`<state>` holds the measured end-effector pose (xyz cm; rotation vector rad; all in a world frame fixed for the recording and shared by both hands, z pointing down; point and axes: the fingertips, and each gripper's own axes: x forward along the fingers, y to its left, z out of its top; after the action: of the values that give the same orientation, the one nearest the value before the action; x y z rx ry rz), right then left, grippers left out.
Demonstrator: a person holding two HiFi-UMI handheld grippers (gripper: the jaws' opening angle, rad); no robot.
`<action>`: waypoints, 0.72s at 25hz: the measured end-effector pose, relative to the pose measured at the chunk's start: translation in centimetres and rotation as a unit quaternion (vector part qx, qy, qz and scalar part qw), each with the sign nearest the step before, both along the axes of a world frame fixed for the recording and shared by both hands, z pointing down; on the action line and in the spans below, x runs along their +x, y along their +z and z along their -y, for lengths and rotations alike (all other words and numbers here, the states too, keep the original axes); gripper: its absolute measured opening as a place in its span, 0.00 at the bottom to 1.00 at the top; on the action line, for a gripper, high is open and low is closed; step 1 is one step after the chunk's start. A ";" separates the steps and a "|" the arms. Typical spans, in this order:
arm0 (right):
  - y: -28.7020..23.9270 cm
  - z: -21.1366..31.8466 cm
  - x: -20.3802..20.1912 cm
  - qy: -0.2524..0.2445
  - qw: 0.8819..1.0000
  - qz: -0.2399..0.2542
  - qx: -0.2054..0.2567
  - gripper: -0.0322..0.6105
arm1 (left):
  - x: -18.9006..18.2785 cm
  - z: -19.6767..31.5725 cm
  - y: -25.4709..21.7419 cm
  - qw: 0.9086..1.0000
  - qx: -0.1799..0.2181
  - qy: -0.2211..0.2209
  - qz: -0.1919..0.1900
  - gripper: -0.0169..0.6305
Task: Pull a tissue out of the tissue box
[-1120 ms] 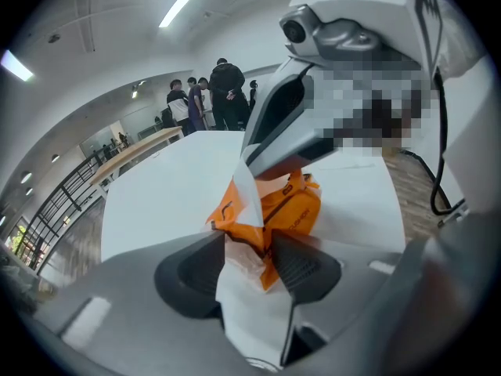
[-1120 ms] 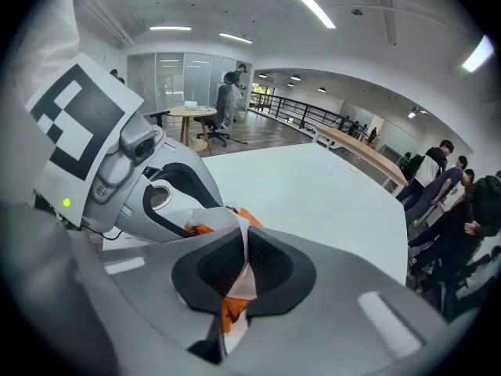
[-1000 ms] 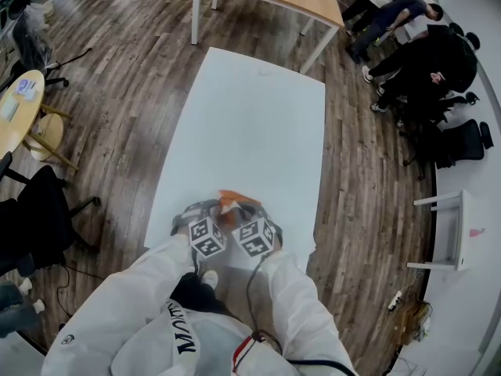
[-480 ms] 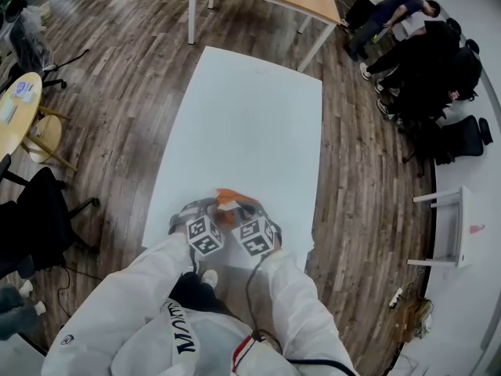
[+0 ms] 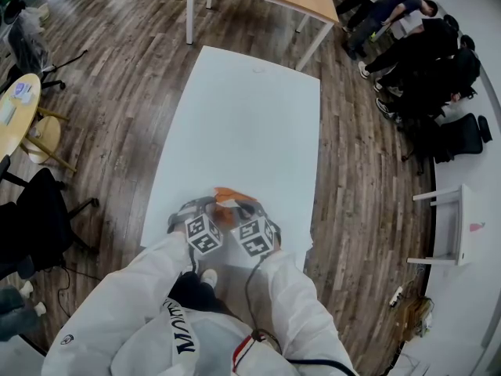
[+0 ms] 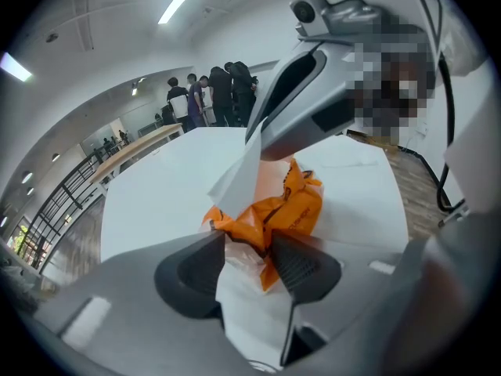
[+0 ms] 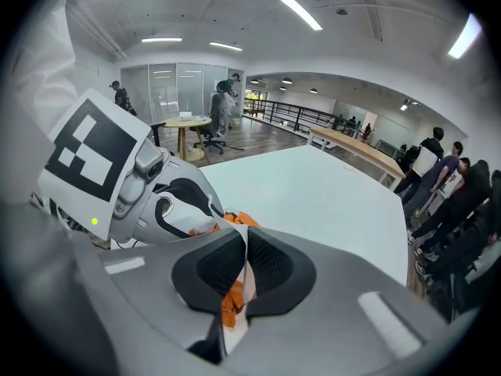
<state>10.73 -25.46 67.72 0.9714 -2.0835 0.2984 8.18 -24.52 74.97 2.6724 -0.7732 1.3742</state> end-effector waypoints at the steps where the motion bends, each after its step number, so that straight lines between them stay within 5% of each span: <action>1: -0.1 0.0 0.0 0.000 1.000 0.001 0.001 0.05 | 0.0 0.0 0.0 1.000 0.000 0.000 0.000 0.31; 18: -1.7 0.0 0.1 0.009 1.000 0.010 0.014 0.05 | 0.0 0.2 0.0 1.000 0.001 0.000 0.003 0.31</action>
<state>10.86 -25.42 65.99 1.0072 -2.1032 0.2904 8.23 -24.74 74.97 2.6703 -0.7759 1.3818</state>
